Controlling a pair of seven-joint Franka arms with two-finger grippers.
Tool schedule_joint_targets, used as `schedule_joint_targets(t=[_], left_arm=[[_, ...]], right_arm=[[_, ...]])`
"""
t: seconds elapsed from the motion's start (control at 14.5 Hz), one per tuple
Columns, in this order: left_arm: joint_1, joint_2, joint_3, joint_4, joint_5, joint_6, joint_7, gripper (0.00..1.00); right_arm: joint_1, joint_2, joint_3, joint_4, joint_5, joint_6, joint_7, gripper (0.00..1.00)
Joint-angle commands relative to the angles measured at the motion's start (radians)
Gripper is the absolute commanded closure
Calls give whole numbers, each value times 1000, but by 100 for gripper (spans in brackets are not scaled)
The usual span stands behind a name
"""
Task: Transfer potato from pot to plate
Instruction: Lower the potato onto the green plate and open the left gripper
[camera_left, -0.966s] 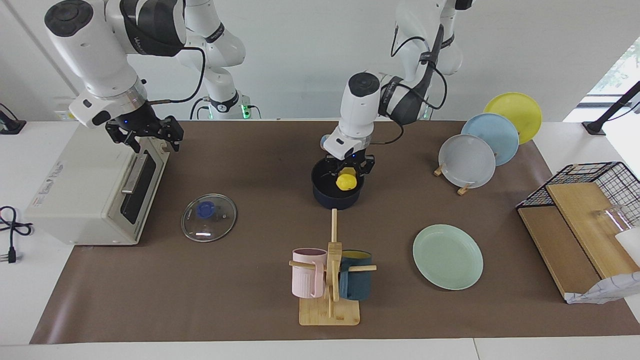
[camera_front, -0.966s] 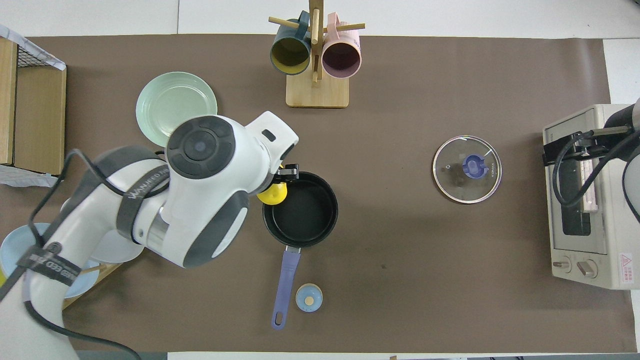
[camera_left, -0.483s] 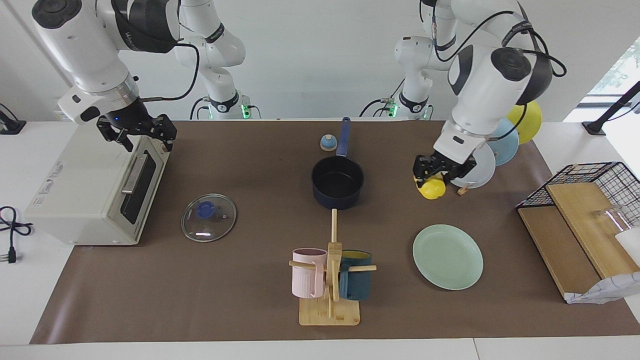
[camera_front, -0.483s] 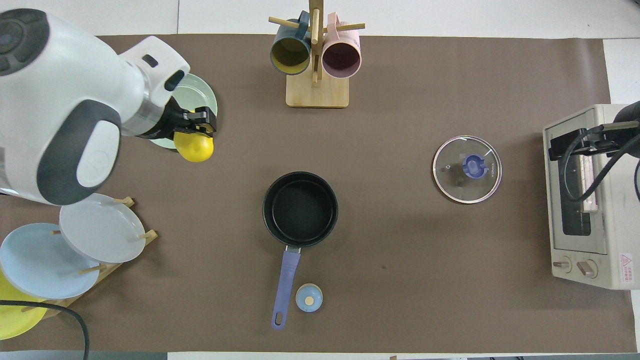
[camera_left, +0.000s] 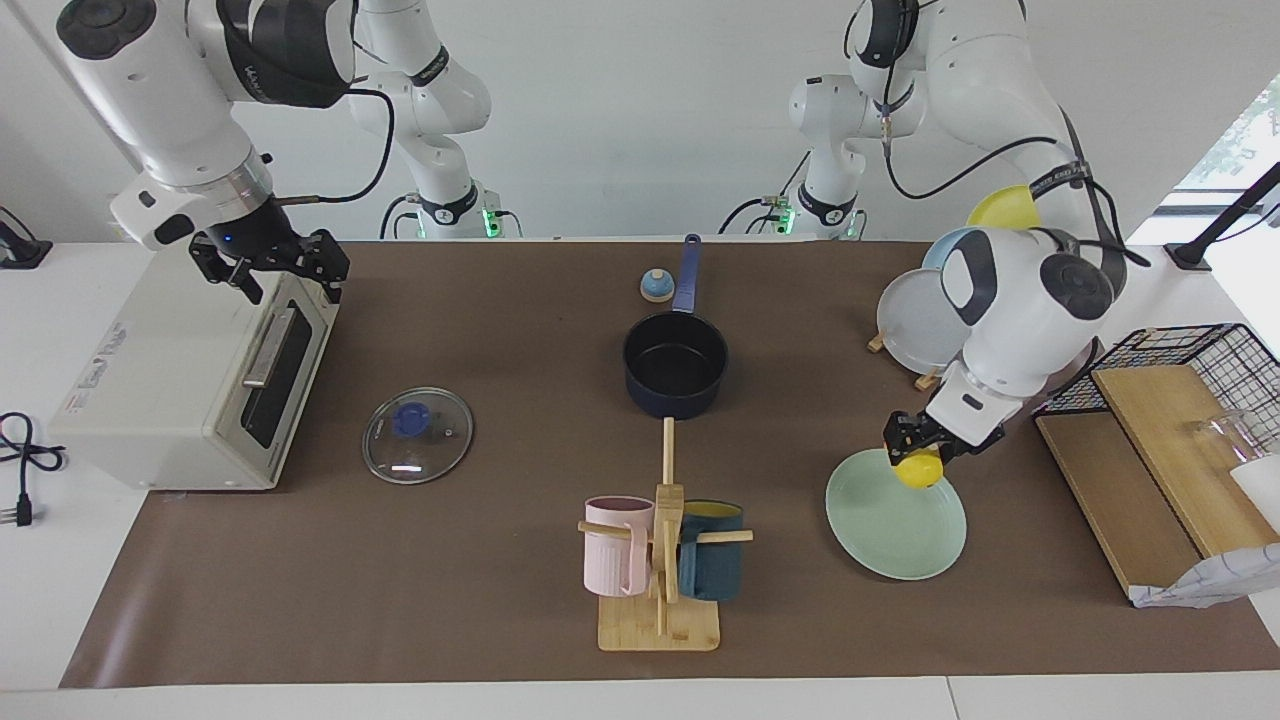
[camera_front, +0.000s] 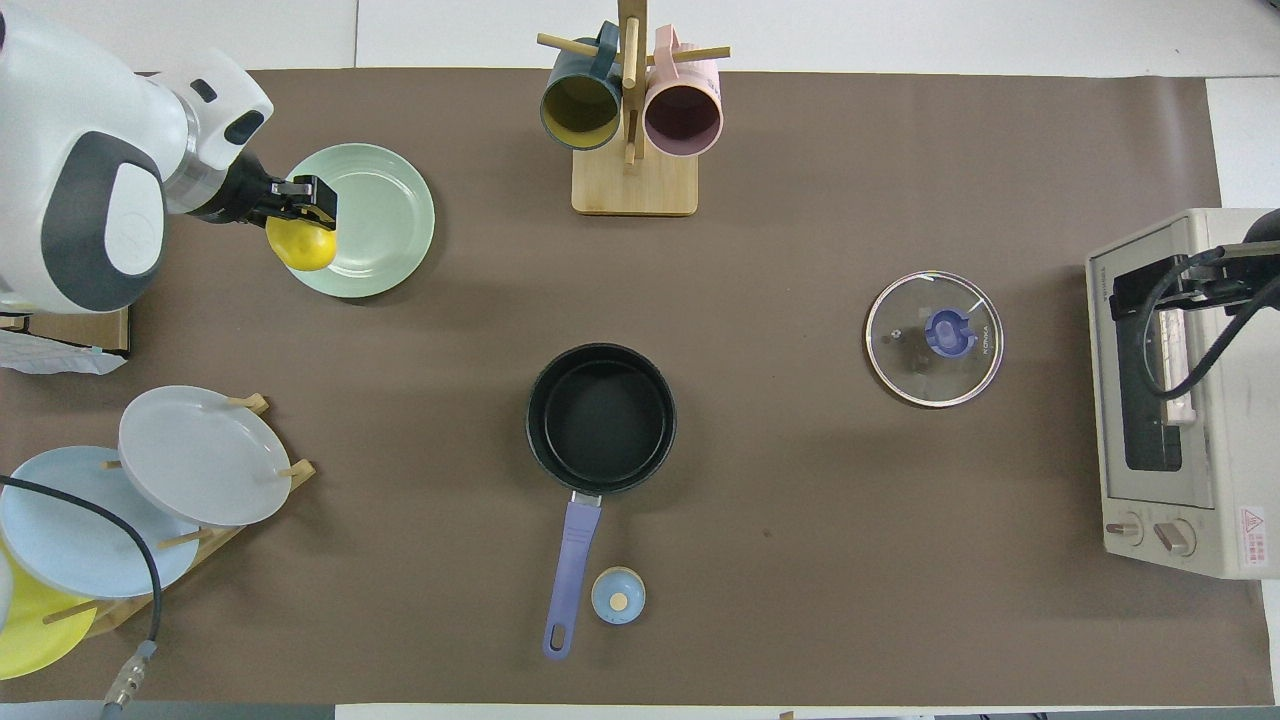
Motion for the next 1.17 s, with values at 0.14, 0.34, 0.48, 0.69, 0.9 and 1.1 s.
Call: schedule_joint_targets(t=[0.14,0.34,0.48,0.69,0.9,1.1], left_arm=[[-4,57,-6,-2,32,72,18,100],[-4,54,-4,-40,45,102,38,100],[-8,50,-4,-71,48,147,45,100],[-11,48,-2,-57,51,138,45,0],[7,-13,-4,-21,43,48,35,0],[25,-140,14,0,45,-106,0,0]], right_arm=[[-8,5,5,9,6,-20,13,0],[-7,5,5,9,6,-20,15,0],[-7,5,5,9,6,-20,15,0],[-8,5,5,9,6,-20,13,0],[-7,5,5,9,6,-20,13,0],[-8,5,6,9,6,-20,13,0]])
